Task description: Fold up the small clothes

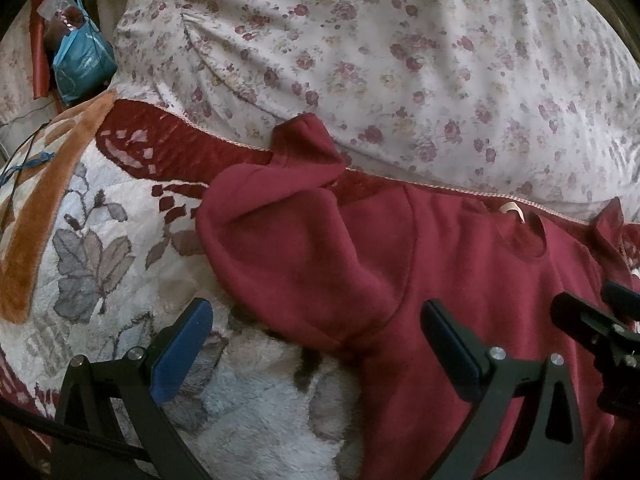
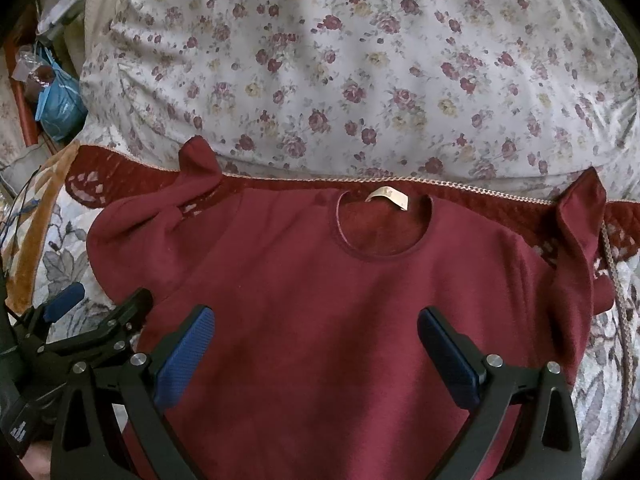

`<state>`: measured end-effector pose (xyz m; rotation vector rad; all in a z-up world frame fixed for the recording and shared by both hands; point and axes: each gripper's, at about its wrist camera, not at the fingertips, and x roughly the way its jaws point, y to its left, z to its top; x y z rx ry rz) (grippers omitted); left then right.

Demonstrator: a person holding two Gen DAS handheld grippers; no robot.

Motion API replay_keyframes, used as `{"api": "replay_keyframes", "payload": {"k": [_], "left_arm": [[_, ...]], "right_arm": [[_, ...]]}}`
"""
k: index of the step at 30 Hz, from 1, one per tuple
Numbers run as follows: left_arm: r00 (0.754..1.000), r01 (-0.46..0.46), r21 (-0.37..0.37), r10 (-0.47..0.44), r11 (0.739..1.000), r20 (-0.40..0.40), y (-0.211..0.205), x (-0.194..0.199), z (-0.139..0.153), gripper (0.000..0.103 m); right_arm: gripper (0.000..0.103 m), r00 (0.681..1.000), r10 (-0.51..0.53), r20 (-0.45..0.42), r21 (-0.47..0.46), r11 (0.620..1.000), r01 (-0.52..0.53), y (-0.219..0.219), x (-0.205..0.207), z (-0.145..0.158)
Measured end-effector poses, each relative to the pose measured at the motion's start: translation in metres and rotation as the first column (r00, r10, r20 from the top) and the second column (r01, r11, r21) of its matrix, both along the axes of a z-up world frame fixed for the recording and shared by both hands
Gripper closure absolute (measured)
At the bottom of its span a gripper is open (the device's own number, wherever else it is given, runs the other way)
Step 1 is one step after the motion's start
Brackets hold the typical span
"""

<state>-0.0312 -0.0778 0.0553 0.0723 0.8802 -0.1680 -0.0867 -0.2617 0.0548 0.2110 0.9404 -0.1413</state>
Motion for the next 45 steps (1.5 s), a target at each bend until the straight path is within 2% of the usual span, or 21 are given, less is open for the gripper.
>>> {"api": "replay_keyframes", "payload": {"k": [9, 18, 23, 31, 40, 42, 45], "left_arm": [[1.0, 0.002, 0.01, -0.002, 1.0, -0.004, -0.004, 0.001, -0.003, 0.0], [1.0, 0.002, 0.004, -0.002, 1.0, -0.002, -0.006, 0.0, -0.001, 0.0], [1.0, -0.014, -0.003, 0.014, 1.0, -0.006, -0.004, 0.002, -0.001, 0.0], [0.998, -0.067, -0.025, 0.066, 0.997, -0.024, 0.012, 0.013, -0.001, 0.0], [0.979, -0.201, -0.086, 0.196, 0.976, -0.062, 0.052, 0.034, -0.007, 0.0], [0.977, -0.209, -0.078, 0.205, 0.975, -0.063, 0.054, 0.037, -0.008, 0.0], [0.973, -0.221, -0.049, 0.217, 0.974, -0.073, 0.055, 0.042, -0.011, 0.0]], "right_arm": [[0.0, 0.999, -0.034, -0.006, 0.042, 0.999, 0.034, 0.0, 0.005, -0.003], [0.0, 0.998, -0.063, -0.022, 0.024, 0.998, 0.063, -0.007, 0.005, -0.008], [0.0, 0.998, -0.047, -0.029, 0.005, 0.999, 0.047, -0.004, 0.006, -0.01], [0.0, 1.0, -0.017, -0.023, 0.0, 1.0, 0.017, 0.003, 0.013, -0.012], [0.0, 1.0, 0.021, -0.003, 0.046, 0.999, -0.02, 0.011, 0.037, -0.018], [0.001, 0.999, 0.04, 0.002, 0.06, 0.997, -0.04, 0.015, 0.046, -0.02], [0.008, 0.997, 0.069, 0.017, 0.094, 0.993, -0.071, 0.021, 0.065, -0.022]]}}
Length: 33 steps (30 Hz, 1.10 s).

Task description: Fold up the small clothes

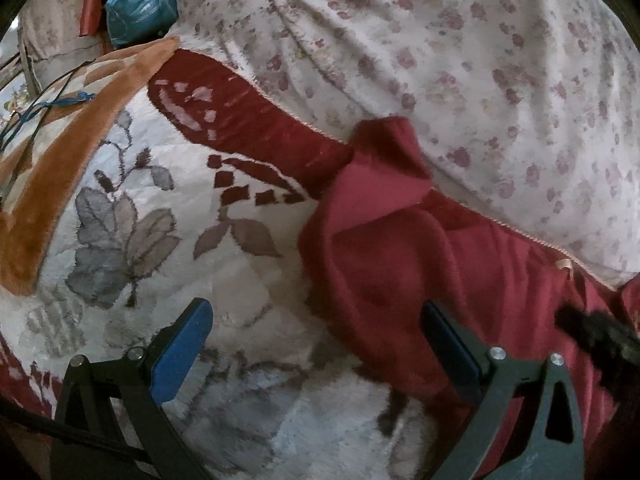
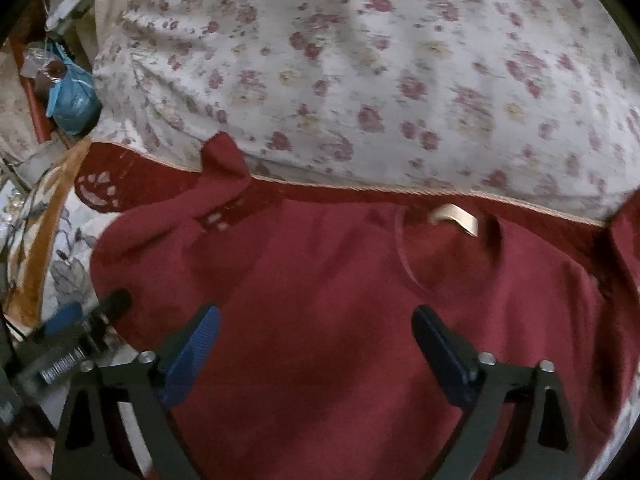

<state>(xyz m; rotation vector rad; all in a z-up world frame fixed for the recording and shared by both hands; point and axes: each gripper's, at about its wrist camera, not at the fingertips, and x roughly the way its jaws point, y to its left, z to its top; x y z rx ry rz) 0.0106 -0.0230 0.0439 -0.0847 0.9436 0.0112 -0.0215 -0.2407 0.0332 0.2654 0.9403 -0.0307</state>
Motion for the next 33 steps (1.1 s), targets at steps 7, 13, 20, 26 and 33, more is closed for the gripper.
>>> {"api": "replay_keyframes", "payload": {"k": [7, 13, 20, 26, 33], "left_arm": [[0.999, -0.011, 0.008, 0.012, 1.0, -0.044, 0.002, 0.009, -0.011, 0.0], [0.997, -0.001, 0.019, 0.002, 1.0, -0.074, 0.0, 0.017, -0.019, 0.0], [0.995, -0.023, 0.002, 0.023, 1.0, -0.098, 0.008, 0.025, -0.025, 0.0], [0.992, -0.036, 0.009, 0.036, 0.999, -0.122, 0.01, 0.03, -0.033, 0.0], [0.993, -0.036, 0.034, 0.04, 0.999, -0.11, 0.007, 0.029, -0.032, 0.0]], "right_arm": [[0.015, 0.995, 0.084, 0.047, -0.025, 0.996, -0.083, 0.028, 0.076, 0.002], [0.016, 0.992, 0.12, 0.035, -0.056, 0.991, -0.118, 0.044, 0.141, -0.019], [0.024, 0.992, 0.126, -0.027, -0.003, 0.992, -0.126, 0.047, 0.201, -0.052], [0.084, 0.981, 0.182, -0.059, 0.108, 0.979, -0.175, 0.049, 0.226, -0.069], [0.095, 0.979, 0.178, 0.1, 0.138, 0.972, -0.19, 0.019, 0.18, -0.01]]}}
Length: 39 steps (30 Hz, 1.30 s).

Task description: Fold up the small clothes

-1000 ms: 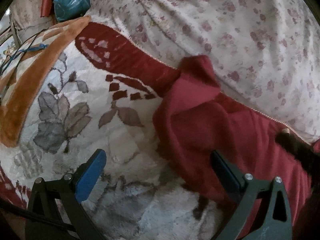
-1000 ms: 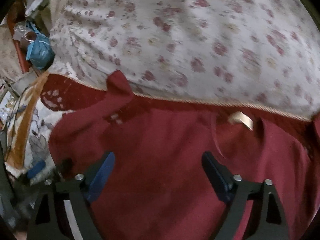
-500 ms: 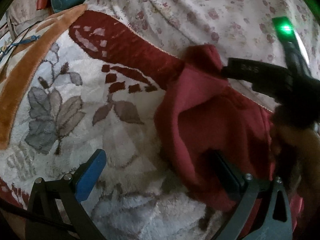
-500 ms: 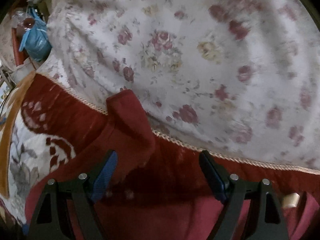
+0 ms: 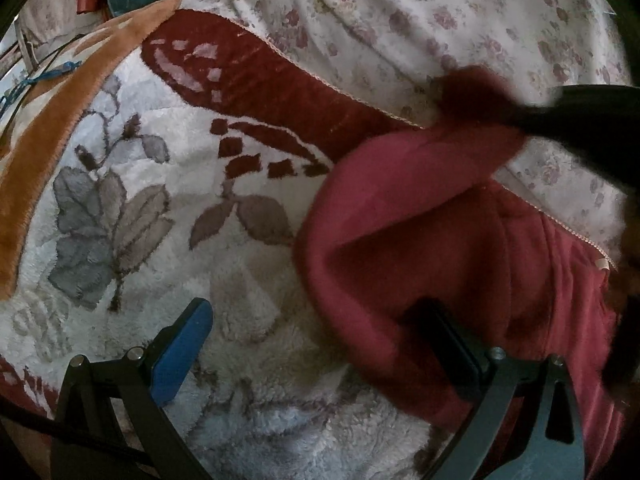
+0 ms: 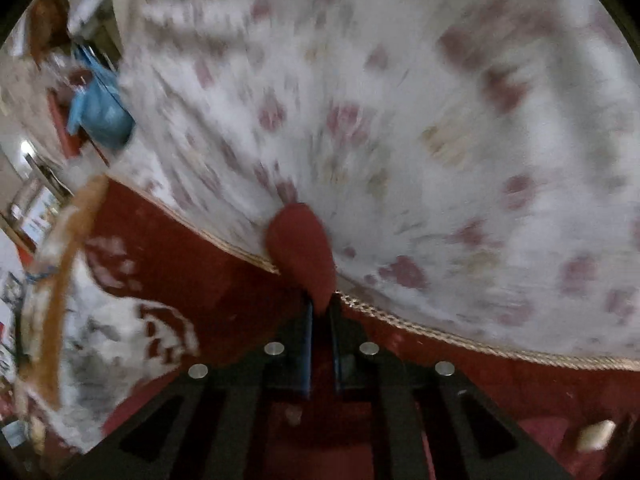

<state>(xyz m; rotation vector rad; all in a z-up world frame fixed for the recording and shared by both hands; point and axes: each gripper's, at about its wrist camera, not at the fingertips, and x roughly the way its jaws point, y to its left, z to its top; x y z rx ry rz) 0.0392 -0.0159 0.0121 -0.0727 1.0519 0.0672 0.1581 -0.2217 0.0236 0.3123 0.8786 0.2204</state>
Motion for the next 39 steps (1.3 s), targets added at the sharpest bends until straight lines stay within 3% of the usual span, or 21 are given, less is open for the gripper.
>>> {"api": "replay_keyframes", "payload": {"k": [6, 11, 17, 23, 24, 26, 28, 33, 35, 39], "left_arm": [[1.0, 0.012, 0.04, -0.013, 0.999, 0.027, -0.006, -0.008, 0.009, 0.0], [0.994, 0.085, 0.039, -0.087, 0.996, 0.061, -0.017, -0.026, 0.03, 0.0], [0.964, 0.259, -0.03, -0.257, 0.965, 0.064, -0.025, -0.06, 0.046, 0.0], [0.961, 0.256, -0.021, -0.253, 0.966, 0.11, -0.025, -0.07, 0.056, 0.0], [0.963, 0.25, -0.023, -0.247, 0.968, 0.109, -0.026, -0.068, 0.055, 0.0], [0.964, 0.255, -0.042, -0.25, 0.966, 0.092, -0.028, -0.066, 0.051, 0.0], [0.961, 0.269, -0.04, -0.265, 0.962, 0.082, -0.034, -0.067, 0.047, 0.0], [0.952, 0.297, 0.013, -0.297, 0.955, 0.075, -0.053, -0.064, 0.04, 0.0], [0.948, 0.309, 0.031, -0.311, 0.95, 0.064, -0.06, -0.063, 0.036, 0.0], [0.946, 0.318, 0.057, -0.321, 0.946, 0.041, -0.067, -0.061, 0.027, 0.0]], "right_arm": [[0.095, 0.991, -0.061, 0.121, 0.019, 0.998, 0.06, -0.058, -0.079, 0.061], [0.095, 0.981, -0.136, 0.14, -0.021, 0.99, 0.141, -0.092, -0.141, 0.084], [0.095, 0.966, -0.232, 0.111, -0.075, 0.968, 0.241, -0.135, -0.218, 0.069], [0.093, 0.958, -0.275, -0.078, -0.183, 0.949, 0.257, -0.162, -0.264, 0.013], [0.089, 0.953, -0.279, -0.114, -0.178, 0.95, 0.257, -0.166, -0.273, 0.006], [0.068, 0.937, -0.312, -0.157, -0.173, 0.943, 0.285, -0.174, -0.292, 0.001], [0.049, 0.93, -0.347, -0.124, -0.172, 0.93, 0.325, -0.182, -0.311, 0.009], [0.045, 0.938, -0.344, -0.041, -0.128, 0.933, 0.336, -0.188, -0.31, 0.033], [0.045, 0.961, -0.275, -0.035, -0.096, 0.958, 0.271, -0.179, -0.29, 0.035], [0.045, 0.995, -0.028, -0.092, -0.057, 0.998, 0.023, -0.134, -0.225, 0.018]]}}
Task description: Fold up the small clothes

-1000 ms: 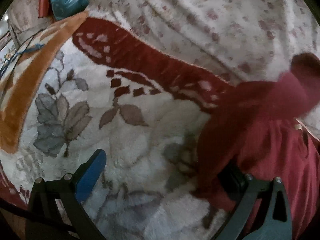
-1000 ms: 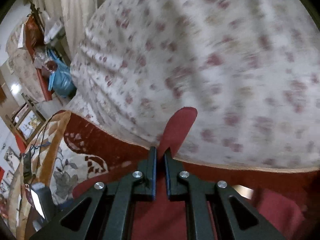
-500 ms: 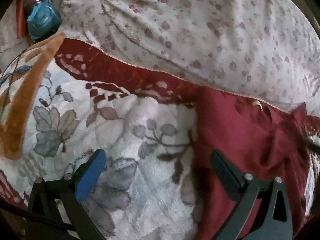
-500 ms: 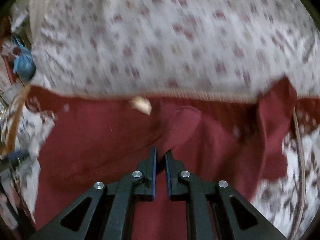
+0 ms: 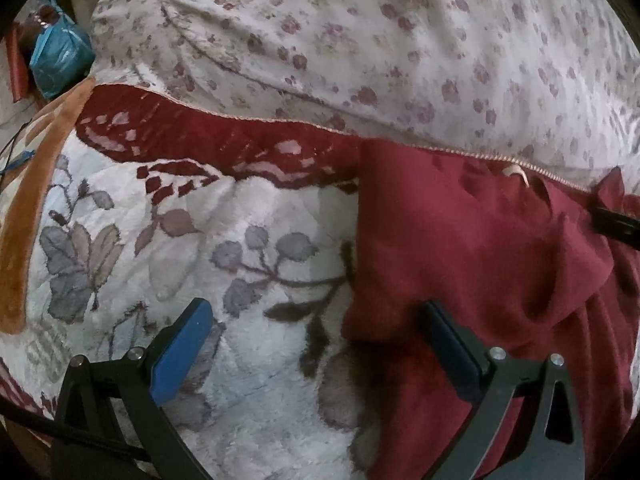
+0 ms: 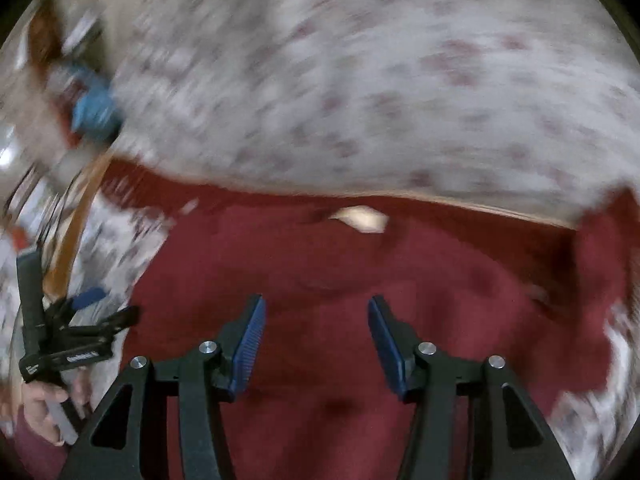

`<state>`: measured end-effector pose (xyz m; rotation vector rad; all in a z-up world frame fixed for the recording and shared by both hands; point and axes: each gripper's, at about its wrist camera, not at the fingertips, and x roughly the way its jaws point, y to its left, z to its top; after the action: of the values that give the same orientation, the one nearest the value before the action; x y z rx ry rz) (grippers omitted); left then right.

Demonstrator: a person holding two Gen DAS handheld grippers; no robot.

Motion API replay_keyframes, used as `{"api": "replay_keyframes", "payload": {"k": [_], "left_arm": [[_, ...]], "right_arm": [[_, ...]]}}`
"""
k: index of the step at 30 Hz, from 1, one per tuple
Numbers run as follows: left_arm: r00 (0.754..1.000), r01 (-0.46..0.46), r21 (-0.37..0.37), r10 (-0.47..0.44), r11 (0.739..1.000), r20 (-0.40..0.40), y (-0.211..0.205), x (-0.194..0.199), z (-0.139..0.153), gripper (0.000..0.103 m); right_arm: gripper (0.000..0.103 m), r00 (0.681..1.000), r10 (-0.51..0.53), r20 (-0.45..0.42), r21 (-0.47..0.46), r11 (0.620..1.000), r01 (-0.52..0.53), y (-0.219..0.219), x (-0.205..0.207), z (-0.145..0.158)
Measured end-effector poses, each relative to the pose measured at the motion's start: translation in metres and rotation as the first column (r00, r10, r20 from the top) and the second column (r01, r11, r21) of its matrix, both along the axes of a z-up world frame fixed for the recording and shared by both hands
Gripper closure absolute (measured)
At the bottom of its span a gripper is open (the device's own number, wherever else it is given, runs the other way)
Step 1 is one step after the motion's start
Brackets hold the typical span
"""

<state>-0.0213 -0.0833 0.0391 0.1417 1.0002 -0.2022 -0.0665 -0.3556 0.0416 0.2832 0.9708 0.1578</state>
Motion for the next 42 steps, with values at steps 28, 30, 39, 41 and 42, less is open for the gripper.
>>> {"api": "replay_keyframes", "payload": {"k": [28, 30, 39, 41, 42], "left_arm": [[0.999, 0.024, -0.032, -0.024, 0.999, 0.022, -0.006, -0.007, 0.006, 0.0], [1.0, 0.022, -0.031, -0.022, 0.999, 0.018, -0.007, -0.004, 0.004, 0.0], [1.0, 0.02, -0.027, -0.02, 0.999, 0.005, -0.008, 0.001, 0.001, 0.0], [1.0, 0.022, -0.027, -0.022, 0.999, 0.009, -0.008, -0.001, 0.002, 0.0], [1.0, 0.02, -0.03, -0.02, 0.999, 0.011, -0.007, -0.002, 0.003, 0.0]], "right_arm": [[0.02, 0.97, -0.221, -0.098, -0.118, 0.971, 0.21, -0.052, -0.01, 0.002], [0.02, 0.969, -0.217, -0.12, -0.122, 0.972, 0.202, -0.06, 0.014, -0.014], [0.09, 0.995, -0.082, -0.06, -0.021, 0.997, 0.081, -0.073, -0.016, -0.01], [0.09, 1.0, -0.007, 0.029, 0.005, 1.0, 0.007, -0.068, -0.05, 0.018], [0.09, 0.998, 0.045, 0.053, 0.017, 0.999, -0.046, -0.065, -0.07, 0.029]]}}
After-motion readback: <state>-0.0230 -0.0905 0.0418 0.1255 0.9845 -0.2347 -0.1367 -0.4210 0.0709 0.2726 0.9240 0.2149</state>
